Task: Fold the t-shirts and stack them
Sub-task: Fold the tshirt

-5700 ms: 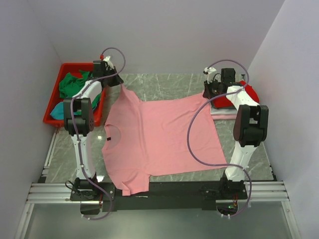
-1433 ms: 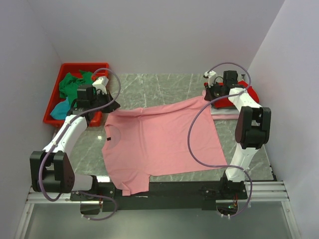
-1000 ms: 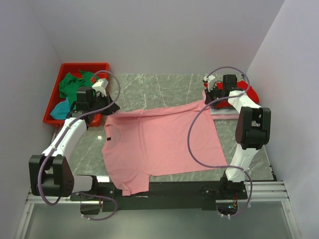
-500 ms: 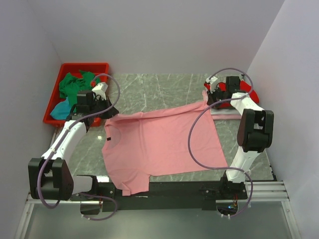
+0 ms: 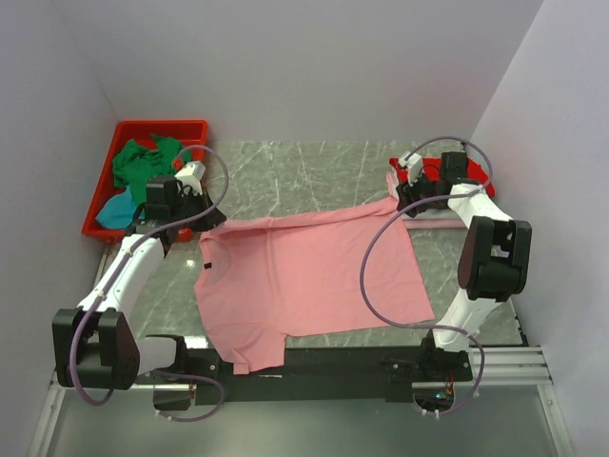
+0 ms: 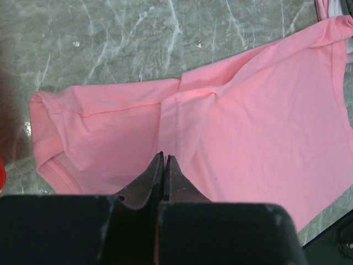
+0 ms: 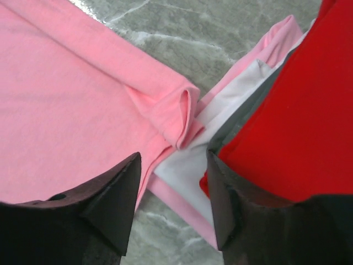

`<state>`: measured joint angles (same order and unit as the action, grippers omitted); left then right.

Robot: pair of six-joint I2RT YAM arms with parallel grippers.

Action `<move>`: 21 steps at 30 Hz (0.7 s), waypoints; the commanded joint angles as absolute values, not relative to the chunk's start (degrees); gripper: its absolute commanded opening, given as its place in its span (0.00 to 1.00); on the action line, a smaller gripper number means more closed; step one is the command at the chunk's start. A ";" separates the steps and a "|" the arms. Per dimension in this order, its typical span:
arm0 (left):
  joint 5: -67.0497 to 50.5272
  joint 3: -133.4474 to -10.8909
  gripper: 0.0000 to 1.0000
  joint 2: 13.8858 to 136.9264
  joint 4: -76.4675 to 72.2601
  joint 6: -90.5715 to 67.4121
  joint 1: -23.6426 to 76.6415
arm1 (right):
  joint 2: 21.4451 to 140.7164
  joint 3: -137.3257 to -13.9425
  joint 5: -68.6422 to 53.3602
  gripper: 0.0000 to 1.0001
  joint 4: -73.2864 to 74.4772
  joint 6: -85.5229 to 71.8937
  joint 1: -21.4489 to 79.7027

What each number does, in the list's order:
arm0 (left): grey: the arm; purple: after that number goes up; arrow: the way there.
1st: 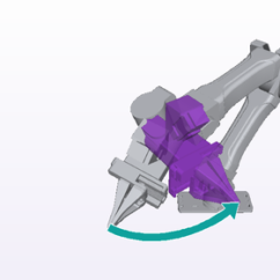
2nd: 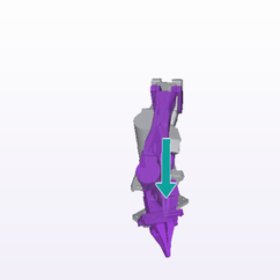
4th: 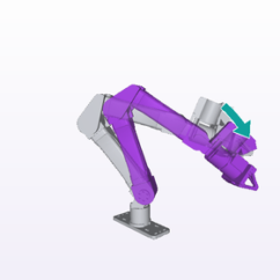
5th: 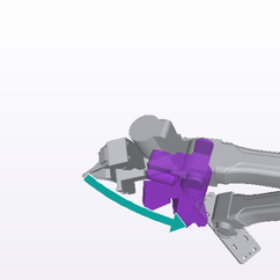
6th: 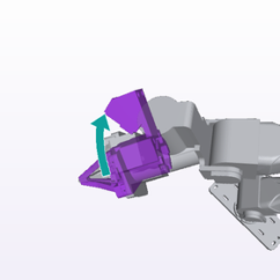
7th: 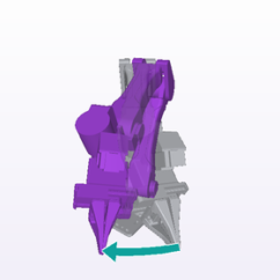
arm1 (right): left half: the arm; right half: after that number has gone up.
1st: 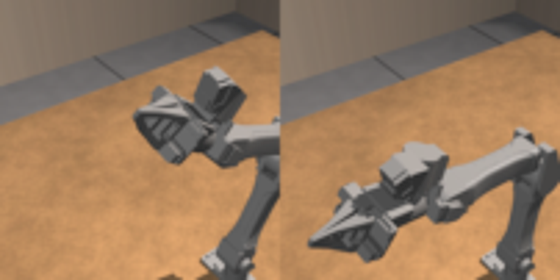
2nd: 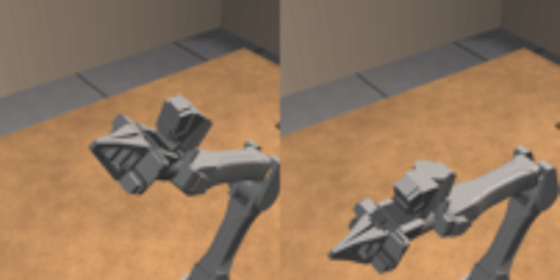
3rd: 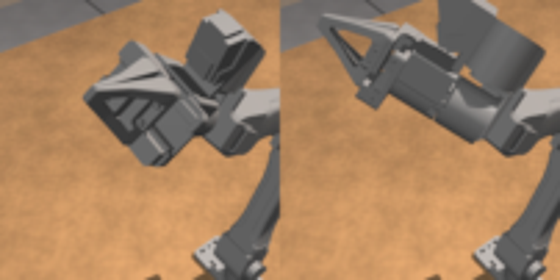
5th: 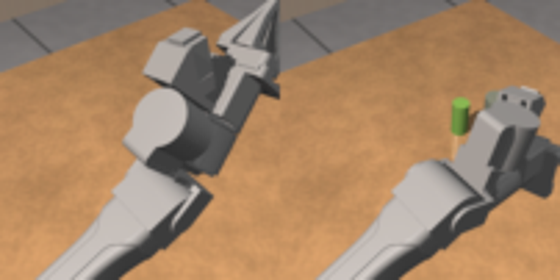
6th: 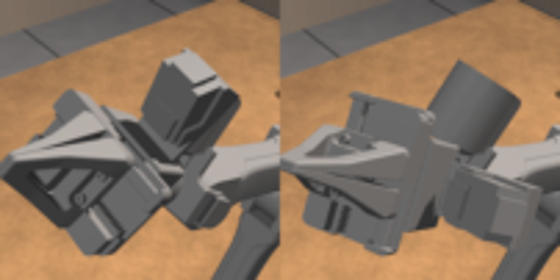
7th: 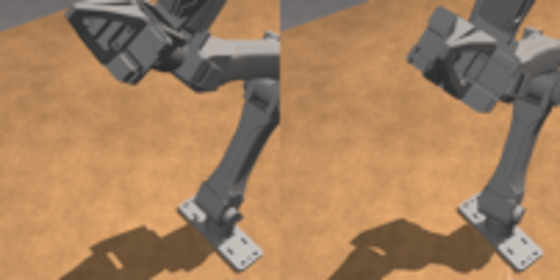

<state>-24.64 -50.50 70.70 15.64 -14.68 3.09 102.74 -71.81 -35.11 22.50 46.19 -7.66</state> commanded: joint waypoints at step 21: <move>-26.46 -48.25 0.01 68.12 16.08 -14.41 3.34 | 94.75 -68.91 -45.00 0.65 28.04 50.27 -8.96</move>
